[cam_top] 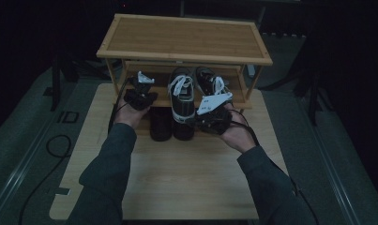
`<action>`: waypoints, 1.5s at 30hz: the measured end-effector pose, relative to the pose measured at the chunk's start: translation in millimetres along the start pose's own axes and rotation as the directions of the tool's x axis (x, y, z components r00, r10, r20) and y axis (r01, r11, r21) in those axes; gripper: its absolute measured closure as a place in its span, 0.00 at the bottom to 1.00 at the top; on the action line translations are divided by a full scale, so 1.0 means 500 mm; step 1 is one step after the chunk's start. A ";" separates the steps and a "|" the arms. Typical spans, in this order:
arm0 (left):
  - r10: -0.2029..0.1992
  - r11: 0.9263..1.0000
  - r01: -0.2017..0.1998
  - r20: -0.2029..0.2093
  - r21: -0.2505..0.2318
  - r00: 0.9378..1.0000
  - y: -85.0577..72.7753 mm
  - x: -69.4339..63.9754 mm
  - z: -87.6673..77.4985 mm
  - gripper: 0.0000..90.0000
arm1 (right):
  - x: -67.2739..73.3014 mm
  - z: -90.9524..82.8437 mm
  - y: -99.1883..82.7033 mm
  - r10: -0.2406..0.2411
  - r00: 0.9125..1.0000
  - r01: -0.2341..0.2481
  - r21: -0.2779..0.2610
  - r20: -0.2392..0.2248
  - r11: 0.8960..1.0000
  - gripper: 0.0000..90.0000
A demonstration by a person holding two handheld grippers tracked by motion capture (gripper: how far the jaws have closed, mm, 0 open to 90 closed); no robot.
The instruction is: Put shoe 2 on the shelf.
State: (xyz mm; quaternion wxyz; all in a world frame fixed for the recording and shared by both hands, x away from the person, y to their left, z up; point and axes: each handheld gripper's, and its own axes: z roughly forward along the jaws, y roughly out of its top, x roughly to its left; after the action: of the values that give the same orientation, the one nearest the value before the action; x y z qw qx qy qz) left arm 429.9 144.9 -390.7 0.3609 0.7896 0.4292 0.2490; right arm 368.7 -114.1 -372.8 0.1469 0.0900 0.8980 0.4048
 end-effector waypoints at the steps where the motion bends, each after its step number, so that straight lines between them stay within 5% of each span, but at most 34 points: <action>1: 0.000 1.000 0.000 0.001 0.000 1.000 0.000 -0.001 0.000 1.00 | 0.001 0.004 0.001 0.004 1.000 -0.004 0.003 0.006 1.000 1.00; 4: 0.006 1.000 -0.006 -0.006 0.004 1.000 0.001 -0.001 0.000 1.00 | -0.003 0.014 0.001 0.007 0.996 -0.009 0.026 0.085 1.000 1.00; 6: 0.010 1.000 -0.010 -0.001 0.009 1.000 0.003 -0.001 0.000 1.00 | -0.024 0.019 -0.008 0.067 0.996 -0.067 -0.011 0.064 0.998 1.00; 16: 0.042 0.998 -0.041 -0.019 0.047 0.999 0.009 -0.003 -0.002 1.00 | -0.020 0.035 0.011 0.059 0.997 -0.057 -0.040 0.058 0.998 1.00; 21: 0.017 0.999 -0.017 -0.019 0.029 1.000 0.008 -0.006 0.000 1.00 | -0.020 0.047 0.025 0.046 0.998 -0.044 -0.040 0.049 0.998 1.00; 34: 0.007 1.000 -0.007 -0.019 0.018 1.000 0.004 -0.005 0.000 1.00 | -0.027 0.061 0.031 0.083 0.987 -0.080 -0.024 0.137 0.996 1.00; 41: 0.006 1.000 -0.006 -0.014 0.018 1.000 0.004 -0.004 0.000 1.00 | -0.033 0.066 0.031 0.087 0.987 -0.085 -0.026 0.136 0.996 1.00; 45: 0.005 1.000 -0.005 -0.015 0.015 1.000 0.004 -0.005 0.000 1.00 | -0.039 0.077 0.026 0.122 0.973 -0.121 -0.014 0.198 0.993 1.00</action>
State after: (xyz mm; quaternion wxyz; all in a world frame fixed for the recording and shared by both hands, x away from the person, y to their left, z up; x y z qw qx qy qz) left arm 429.8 142.1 -389.3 0.3511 0.7916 0.4317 0.2524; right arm 400.7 -84.3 -383.4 0.2107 0.1844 0.8713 0.4030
